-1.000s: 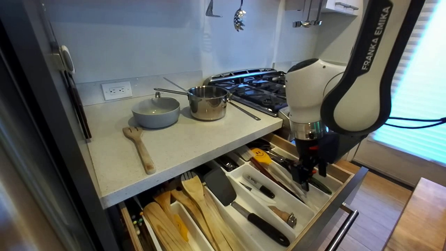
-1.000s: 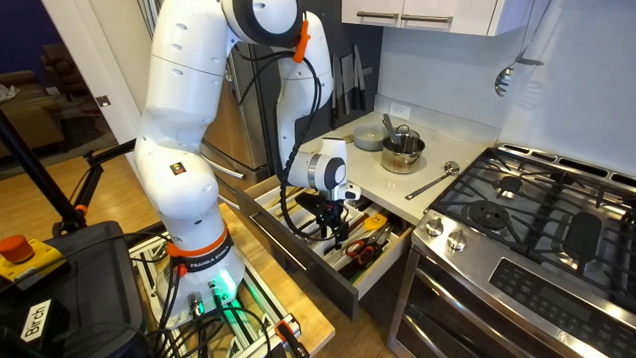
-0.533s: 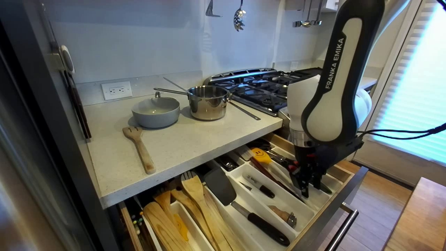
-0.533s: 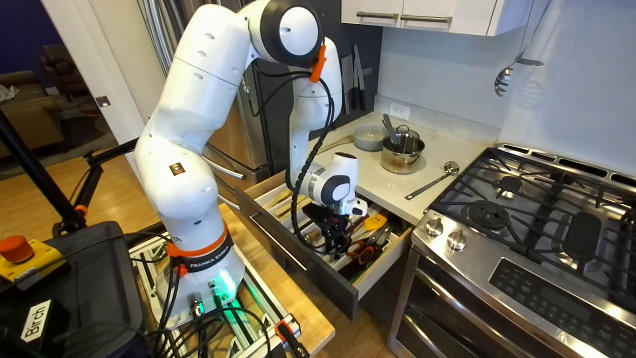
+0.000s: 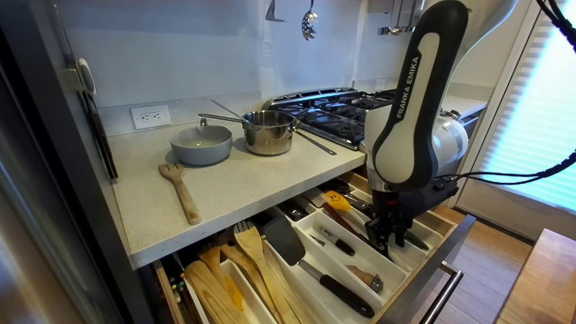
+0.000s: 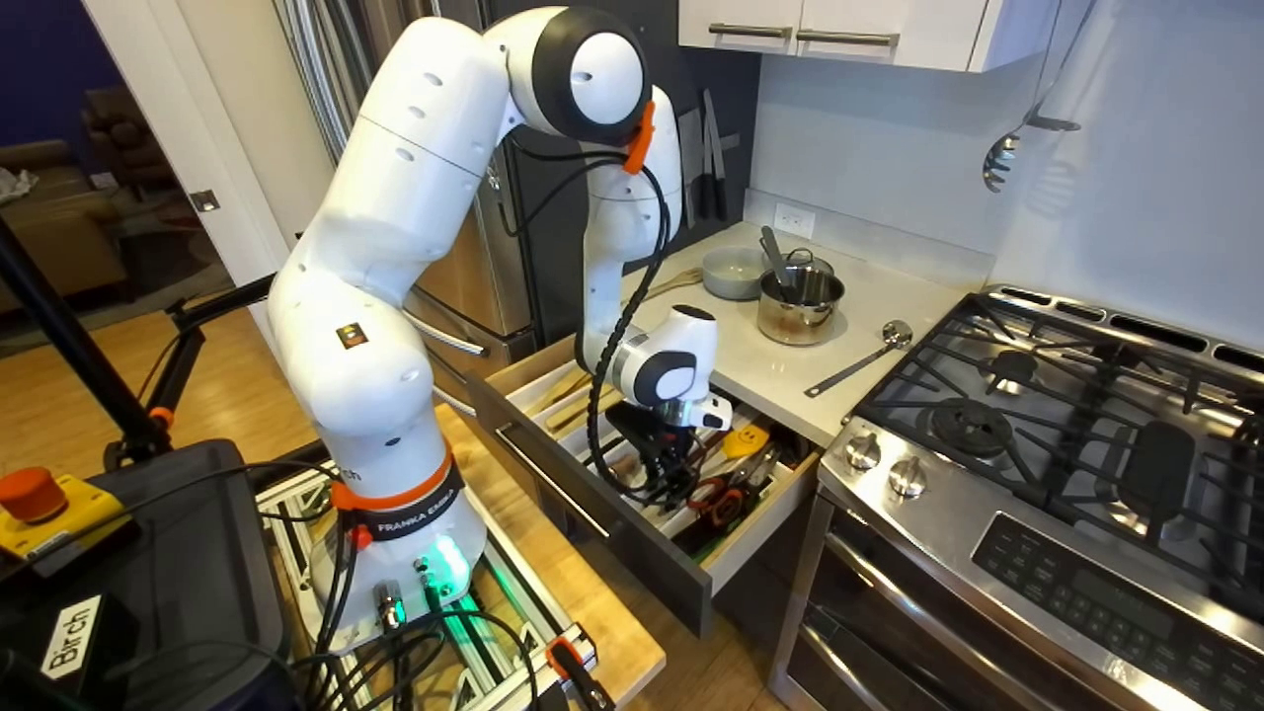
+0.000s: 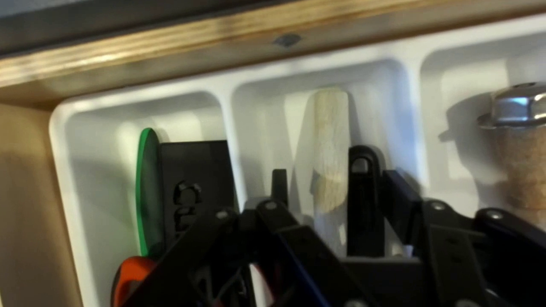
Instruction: Remove the spatula from the open drawer and put it on the stove
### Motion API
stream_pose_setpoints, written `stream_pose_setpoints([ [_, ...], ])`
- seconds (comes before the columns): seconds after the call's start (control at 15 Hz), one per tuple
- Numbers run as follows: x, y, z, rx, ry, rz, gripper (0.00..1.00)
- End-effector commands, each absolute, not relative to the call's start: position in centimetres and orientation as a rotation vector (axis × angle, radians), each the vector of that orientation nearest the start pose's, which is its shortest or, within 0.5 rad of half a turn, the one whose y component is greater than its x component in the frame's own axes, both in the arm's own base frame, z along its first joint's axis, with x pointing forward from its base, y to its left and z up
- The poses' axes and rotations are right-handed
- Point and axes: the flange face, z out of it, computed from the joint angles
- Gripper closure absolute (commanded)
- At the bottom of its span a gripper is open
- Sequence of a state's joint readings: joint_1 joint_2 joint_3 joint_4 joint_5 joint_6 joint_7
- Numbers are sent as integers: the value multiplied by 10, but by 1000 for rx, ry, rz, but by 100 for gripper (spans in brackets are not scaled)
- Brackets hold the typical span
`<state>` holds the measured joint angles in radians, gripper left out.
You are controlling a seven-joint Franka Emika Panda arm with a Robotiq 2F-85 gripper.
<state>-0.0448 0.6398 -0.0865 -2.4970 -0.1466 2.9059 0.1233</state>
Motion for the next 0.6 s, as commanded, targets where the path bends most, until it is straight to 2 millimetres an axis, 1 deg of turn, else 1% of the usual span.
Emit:
stream_pose_setpoints([
  [0.0,401,-51,13,-3164,156,376,55],
  [0.07,401,-51,10,-3163,162,382,61],
  [0.13,401,-52,8,-3164,167,388,65],
  [0.2,401,-54,6,-3165,171,392,62],
  [0.27,401,-56,5,-3164,179,394,79],
  [0.33,401,-57,4,-3166,182,396,86],
  [0.4,401,-58,4,-3169,184,400,88],
  [0.47,401,-58,5,-3168,189,397,97],
  [0.53,403,-58,15,-3172,197,375,96],
])
